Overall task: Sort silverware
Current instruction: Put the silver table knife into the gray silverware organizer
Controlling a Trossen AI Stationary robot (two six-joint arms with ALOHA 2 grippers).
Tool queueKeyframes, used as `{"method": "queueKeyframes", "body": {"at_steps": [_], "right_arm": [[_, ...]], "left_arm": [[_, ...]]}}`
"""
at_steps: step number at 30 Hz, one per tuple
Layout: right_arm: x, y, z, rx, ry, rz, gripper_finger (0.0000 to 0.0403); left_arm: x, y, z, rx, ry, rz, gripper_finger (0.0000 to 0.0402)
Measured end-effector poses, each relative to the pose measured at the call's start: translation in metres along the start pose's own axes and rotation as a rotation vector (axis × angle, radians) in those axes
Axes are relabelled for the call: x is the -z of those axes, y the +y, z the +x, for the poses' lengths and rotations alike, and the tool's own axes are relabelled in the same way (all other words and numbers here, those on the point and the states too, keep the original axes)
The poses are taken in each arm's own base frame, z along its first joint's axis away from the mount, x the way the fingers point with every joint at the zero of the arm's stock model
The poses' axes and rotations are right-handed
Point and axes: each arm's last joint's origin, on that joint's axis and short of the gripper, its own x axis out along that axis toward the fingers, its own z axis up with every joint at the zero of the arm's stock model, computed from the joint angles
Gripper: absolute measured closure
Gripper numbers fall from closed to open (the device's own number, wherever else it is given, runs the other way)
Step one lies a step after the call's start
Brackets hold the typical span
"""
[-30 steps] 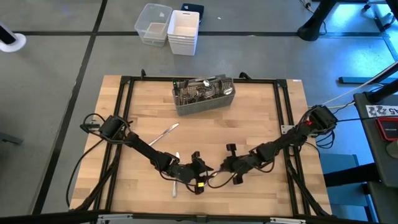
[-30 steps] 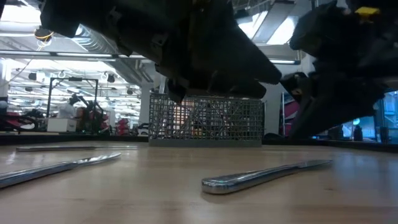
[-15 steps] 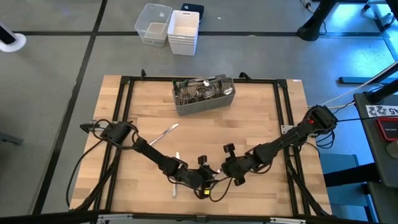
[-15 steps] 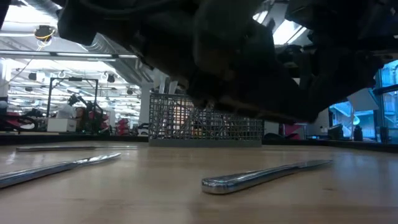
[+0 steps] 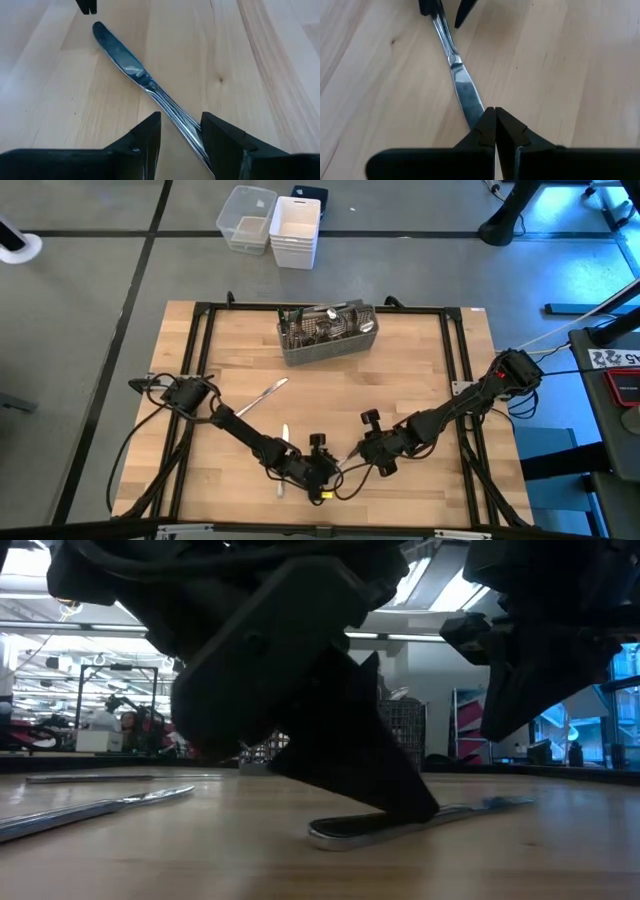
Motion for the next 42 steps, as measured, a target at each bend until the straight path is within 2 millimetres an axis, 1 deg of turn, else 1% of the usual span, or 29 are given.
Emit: {"method": "queueKeyframes", "body": {"at_steps": [9,13,18,21,24,28,31,34,38,42], "right_arm": [[0.001,0.0,0.0,-0.009,0.006,-0.002,0.04],[0.002,0.002,0.0,-0.054,0.013,0.006,0.04],[0.005,0.004,0.005,-0.088,-0.03,0.036,0.04],[0.005,0.004,0.007,-0.089,-0.052,0.051,0.0397],[0.005,0.001,0.008,-0.084,-0.056,0.059,0.0375],[0.005,-0.008,0.01,-0.071,-0.05,0.084,0.032],[0.005,-0.017,0.016,-0.056,-0.044,0.11,0.0277],[0.006,-0.026,0.027,-0.046,-0.032,0.137,0.0244],[0.011,-0.037,0.044,-0.062,0.004,0.154,0.0218],[0.015,-0.046,0.055,-0.138,0.016,0.182,0.0211]], "left_arm": [[0.003,0.002,-0.004,-0.025,0.053,0.027,0.0268],[0.004,0.002,-0.005,-0.028,0.067,0.04,0.0268],[0.002,0.004,-0.013,-0.053,0.116,0.073,0.0268],[0.001,0.007,-0.017,-0.074,0.129,0.064,0.0268],[0.001,0.007,-0.016,-0.07,0.132,0.057,0.0268],[0.004,0.008,-0.015,-0.072,0.156,0.024,0.0268],[0.005,0.008,-0.015,-0.076,0.161,0.006,0.0268],[0.005,0.008,-0.016,-0.072,0.165,0.008,0.0268],[0.005,0.007,-0.016,-0.063,0.169,0.009,0.0268],[0.005,0.008,-0.016,-0.062,0.17,0.009,0.0268]]}}
